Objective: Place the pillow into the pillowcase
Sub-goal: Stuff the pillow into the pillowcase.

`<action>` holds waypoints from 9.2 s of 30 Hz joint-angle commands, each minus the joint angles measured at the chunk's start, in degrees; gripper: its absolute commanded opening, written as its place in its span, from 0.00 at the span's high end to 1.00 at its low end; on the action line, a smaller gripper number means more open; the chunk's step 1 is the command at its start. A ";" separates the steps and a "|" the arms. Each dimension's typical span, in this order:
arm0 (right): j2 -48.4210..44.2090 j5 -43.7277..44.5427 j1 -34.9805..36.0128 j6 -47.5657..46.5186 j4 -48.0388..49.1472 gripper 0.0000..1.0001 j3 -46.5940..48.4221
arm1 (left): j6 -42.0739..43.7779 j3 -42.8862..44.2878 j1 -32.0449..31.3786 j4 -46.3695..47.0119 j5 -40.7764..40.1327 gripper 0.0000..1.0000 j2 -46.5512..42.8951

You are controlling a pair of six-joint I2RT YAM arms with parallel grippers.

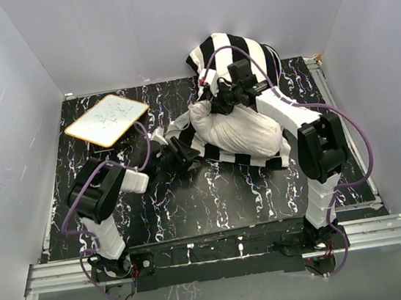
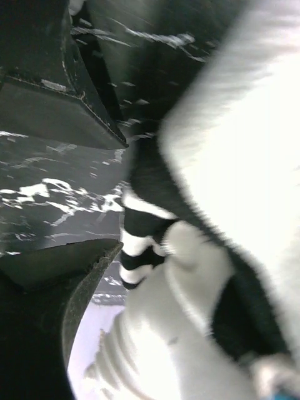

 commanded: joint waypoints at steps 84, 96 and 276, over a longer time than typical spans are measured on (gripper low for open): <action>17.81 11.41 -2.39 -17.15 -3.69 0.85 -5.62 | -1.22 0.46 6.07 3.17 16.00 1.00 -8.59; 25.52 16.31 -1.29 -10.31 -4.99 0.87 -0.58 | 9.70 2.03 6.01 -25.64 -4.59 0.47 -20.40; 9.63 23.74 1.38 -6.00 27.51 0.92 -13.22 | -34.00 20.97 -1.13 20.40 20.79 1.00 -5.30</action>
